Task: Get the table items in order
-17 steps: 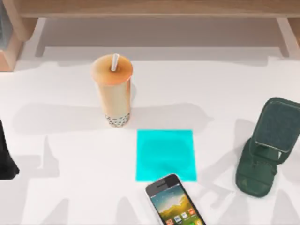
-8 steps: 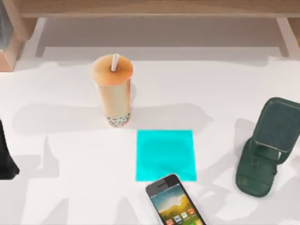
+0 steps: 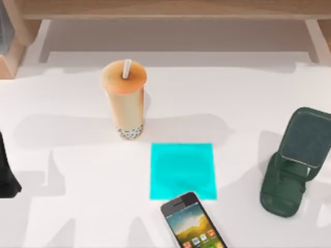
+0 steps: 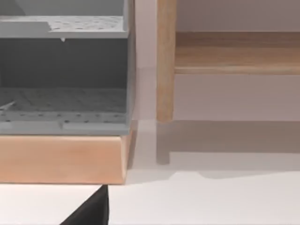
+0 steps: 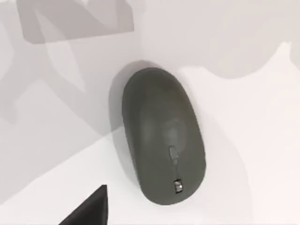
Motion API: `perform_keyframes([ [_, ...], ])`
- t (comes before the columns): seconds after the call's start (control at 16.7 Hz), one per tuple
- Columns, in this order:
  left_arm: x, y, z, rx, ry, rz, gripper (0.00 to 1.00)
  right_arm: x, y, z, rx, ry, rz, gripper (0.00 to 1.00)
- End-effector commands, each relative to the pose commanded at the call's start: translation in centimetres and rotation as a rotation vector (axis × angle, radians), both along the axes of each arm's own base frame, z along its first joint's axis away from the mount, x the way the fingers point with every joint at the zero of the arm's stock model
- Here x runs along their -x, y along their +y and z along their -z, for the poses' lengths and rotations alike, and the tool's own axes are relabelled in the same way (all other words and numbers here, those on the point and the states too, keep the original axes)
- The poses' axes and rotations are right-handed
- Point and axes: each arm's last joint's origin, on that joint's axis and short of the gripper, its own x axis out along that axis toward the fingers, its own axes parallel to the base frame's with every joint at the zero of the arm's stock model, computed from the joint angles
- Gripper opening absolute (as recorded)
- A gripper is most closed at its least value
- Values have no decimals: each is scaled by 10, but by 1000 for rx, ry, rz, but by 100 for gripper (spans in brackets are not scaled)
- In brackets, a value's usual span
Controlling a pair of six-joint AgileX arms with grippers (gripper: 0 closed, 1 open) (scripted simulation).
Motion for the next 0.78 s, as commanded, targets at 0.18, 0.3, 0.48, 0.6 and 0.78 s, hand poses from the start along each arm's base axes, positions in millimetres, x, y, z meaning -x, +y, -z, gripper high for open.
perform_keyframes([
  [0.18, 0, 0, 0, 0, 0, 0, 100, -22, -11, 7, -5, 172, -117, 100],
  [0.3, 0, 0, 0, 0, 0, 0, 100, -31, -17, 11, -16, 247, -167, 100],
  [0.48, 0, 0, 0, 0, 0, 0, 100, -37, -20, 15, -26, 299, -206, 100],
  [0.6, 0, 0, 0, 0, 0, 0, 100, -37, -20, 15, -26, 299, -206, 100],
  [0.78, 0, 0, 0, 0, 0, 0, 100, -37, -19, 15, -25, 296, -210, 100],
])
